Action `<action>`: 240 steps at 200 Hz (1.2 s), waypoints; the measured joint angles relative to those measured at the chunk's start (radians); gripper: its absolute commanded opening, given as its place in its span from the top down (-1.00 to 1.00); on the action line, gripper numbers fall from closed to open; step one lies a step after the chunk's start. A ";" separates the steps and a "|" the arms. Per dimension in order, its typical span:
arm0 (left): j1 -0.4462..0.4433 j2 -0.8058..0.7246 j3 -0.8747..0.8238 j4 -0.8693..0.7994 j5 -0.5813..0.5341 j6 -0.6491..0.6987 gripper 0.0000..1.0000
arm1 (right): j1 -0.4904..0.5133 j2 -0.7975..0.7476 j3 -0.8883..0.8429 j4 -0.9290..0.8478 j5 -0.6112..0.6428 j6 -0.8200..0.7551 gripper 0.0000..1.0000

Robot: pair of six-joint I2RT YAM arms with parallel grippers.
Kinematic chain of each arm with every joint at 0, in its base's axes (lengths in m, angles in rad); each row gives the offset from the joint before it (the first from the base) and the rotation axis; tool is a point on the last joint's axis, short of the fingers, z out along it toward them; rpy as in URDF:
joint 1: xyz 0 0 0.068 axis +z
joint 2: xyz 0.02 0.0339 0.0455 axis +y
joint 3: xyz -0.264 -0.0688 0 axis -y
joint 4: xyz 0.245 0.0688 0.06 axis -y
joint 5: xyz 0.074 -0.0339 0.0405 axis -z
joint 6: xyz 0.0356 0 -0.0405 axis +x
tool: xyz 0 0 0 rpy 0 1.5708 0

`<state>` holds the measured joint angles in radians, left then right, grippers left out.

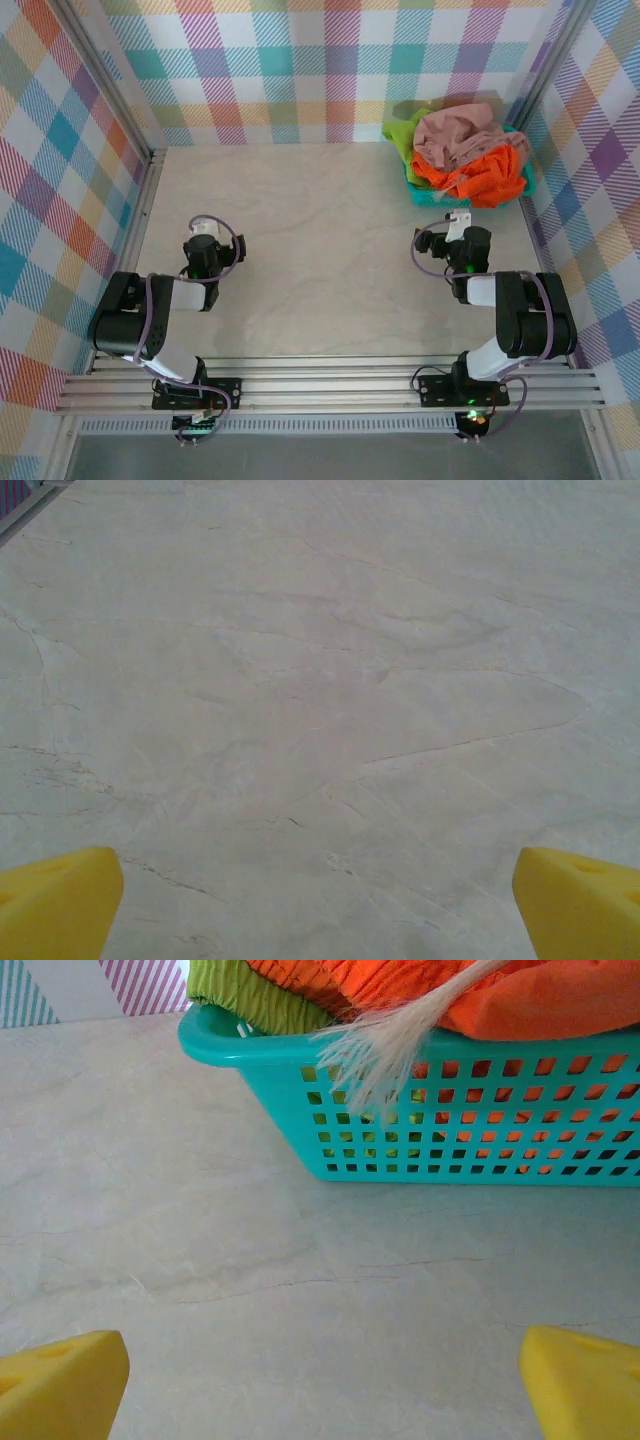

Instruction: Fold and stack the shorts

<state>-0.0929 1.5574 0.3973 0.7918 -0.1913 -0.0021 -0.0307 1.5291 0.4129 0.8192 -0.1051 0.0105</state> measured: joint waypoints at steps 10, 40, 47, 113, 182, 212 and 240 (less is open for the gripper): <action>0.000 0.000 0.000 0.000 0.000 0.000 -1.00 | 0.000 0.000 0.000 0.000 0.000 0.000 -0.99; 0.000 0.000 0.000 0.000 0.000 0.000 -0.99 | 0.000 0.000 0.000 0.000 0.000 0.000 -0.99; 0.000 0.000 0.000 0.000 0.000 0.000 -1.00 | 0.000 0.000 0.000 0.000 0.000 0.000 -0.99; 0.000 0.000 0.000 0.000 0.000 0.000 -1.00 | 0.000 0.000 0.000 0.000 0.000 0.000 -0.99; 0.000 0.000 0.000 0.000 0.000 0.000 -1.00 | 0.000 0.000 0.000 0.000 -0.005 0.000 -0.99; -0.002 -0.109 0.005 -0.123 0.005 0.010 -1.00 | 0.014 -0.120 0.000 -0.136 -0.010 -0.004 -0.99; -0.005 -0.404 0.032 -0.294 -0.018 -0.011 -1.00 | 0.031 -0.397 0.002 -0.296 -0.003 0.007 -0.99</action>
<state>-0.0978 1.1534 0.4294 0.4976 -0.2096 -0.0135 0.0006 1.1316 0.4145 0.5232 -0.1081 0.0177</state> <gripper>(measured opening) 0.998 0.994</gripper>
